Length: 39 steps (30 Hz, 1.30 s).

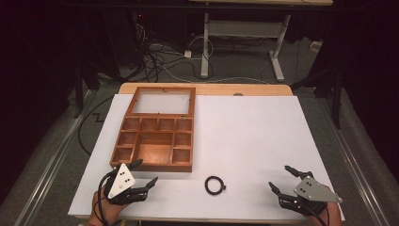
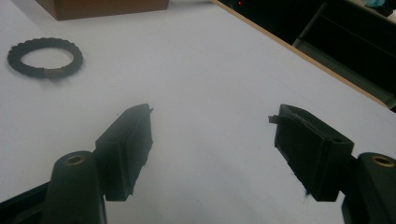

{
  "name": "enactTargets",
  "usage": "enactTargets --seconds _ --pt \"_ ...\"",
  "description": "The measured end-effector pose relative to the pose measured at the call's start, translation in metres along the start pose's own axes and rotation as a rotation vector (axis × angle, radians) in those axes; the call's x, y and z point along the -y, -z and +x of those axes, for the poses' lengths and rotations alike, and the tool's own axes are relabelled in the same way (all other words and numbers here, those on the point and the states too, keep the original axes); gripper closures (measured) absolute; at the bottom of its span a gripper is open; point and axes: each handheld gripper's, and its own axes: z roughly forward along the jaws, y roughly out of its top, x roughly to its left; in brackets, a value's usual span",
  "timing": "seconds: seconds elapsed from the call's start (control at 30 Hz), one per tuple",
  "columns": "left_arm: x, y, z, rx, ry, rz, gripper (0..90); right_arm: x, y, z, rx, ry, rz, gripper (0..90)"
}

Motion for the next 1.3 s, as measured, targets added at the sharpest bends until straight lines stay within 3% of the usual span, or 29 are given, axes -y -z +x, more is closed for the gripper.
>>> enactTargets --seconds 0.23,0.3,0.53,0.63,0.7,1.0,1.17,1.23,1.3 --pt "-0.002 -0.003 -0.002 0.007 -0.012 0.026 21.3 0.001 0.001 -0.002 0.009 -0.017 0.001 28.4" --pt "-0.004 -0.005 -0.006 -0.004 -0.014 0.055 21.7 0.0 0.002 -0.002 0.013 -0.019 -0.002 28.4" --pt "-0.017 -0.013 -0.02 0.064 -0.063 0.03 21.8 -0.002 0.005 -0.002 0.027 -0.019 -0.013 28.4" --pt "-0.027 -0.025 -0.028 0.131 -0.096 0.04 23.1 -0.002 0.003 -0.002 0.024 -0.018 -0.008 28.4" --pt "-0.034 -0.034 -0.033 0.193 -0.095 0.037 23.3 -0.002 0.0 -0.002 0.02 -0.018 0.004 28.4" --pt "-0.064 -0.077 -0.075 0.425 -0.19 0.099 23.2 0.001 -0.002 0.0 0.008 -0.015 0.023 28.4" --pt "-0.075 -0.101 -0.096 0.498 -0.236 0.138 22.9 0.002 -0.004 0.001 -0.002 -0.012 0.032 28.4" --pt "-0.077 -0.111 -0.102 0.492 -0.254 0.18 24.3 0.003 -0.005 0.001 -0.008 -0.007 0.037 28.4" --pt "-0.077 -0.119 -0.105 0.511 -0.265 0.189 36.0 0.003 -0.006 0.002 -0.017 -0.004 0.039 28.4"
